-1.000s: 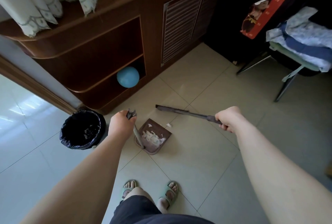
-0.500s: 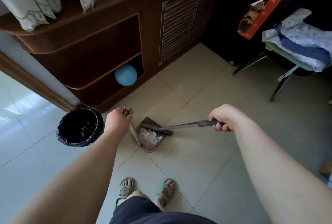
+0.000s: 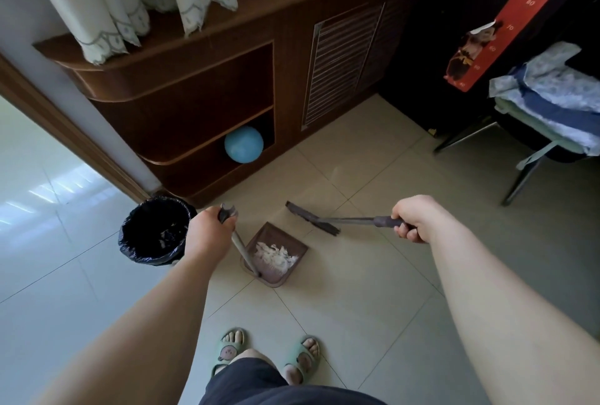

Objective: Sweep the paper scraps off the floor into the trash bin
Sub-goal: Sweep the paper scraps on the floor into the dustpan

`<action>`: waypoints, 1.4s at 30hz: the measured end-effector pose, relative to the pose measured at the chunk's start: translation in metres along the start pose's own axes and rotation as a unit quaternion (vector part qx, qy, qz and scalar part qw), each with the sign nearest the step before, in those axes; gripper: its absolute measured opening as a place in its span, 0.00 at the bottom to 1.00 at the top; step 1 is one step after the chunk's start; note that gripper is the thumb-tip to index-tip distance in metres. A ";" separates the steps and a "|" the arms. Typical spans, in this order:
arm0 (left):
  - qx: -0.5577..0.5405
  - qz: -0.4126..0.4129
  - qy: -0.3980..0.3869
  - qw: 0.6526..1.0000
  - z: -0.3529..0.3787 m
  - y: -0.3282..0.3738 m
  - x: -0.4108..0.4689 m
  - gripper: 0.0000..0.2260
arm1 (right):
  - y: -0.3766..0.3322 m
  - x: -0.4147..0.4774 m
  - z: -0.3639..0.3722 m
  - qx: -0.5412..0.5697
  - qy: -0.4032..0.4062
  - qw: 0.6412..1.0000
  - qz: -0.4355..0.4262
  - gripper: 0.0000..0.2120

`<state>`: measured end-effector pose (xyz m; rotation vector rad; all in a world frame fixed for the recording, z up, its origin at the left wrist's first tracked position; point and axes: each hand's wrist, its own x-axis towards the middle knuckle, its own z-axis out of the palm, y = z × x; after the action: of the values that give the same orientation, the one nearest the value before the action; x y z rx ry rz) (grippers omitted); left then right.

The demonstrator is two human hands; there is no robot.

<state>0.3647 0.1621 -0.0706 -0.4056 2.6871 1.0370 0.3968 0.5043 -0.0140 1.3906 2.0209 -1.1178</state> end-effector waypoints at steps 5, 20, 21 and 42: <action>0.034 -0.004 0.009 0.999 -0.010 -0.010 0.005 0.11 | 0.001 0.012 0.025 0.046 0.013 0.999 0.015 0.07; 0.129 0.008 0.019 0.991 -0.069 -0.050 0.034 0.09 | -0.025 0.032 0.132 0.105 0.003 0.992 0.066 0.07; 0.128 0.006 0.016 0.992 -0.075 -0.055 0.035 0.08 | -0.030 0.028 0.144 0.102 -0.004 0.993 0.064 0.06; 0.111 -0.015 0.017 0.994 -0.165 -0.171 0.008 0.08 | -0.038 -0.058 0.303 -0.164 -0.038 0.984 -0.066 0.12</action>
<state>0.3953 -0.0733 -0.0596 -0.4222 2.7779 0.7170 0.3598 0.2191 -0.1320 1.0473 2.1503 -0.8269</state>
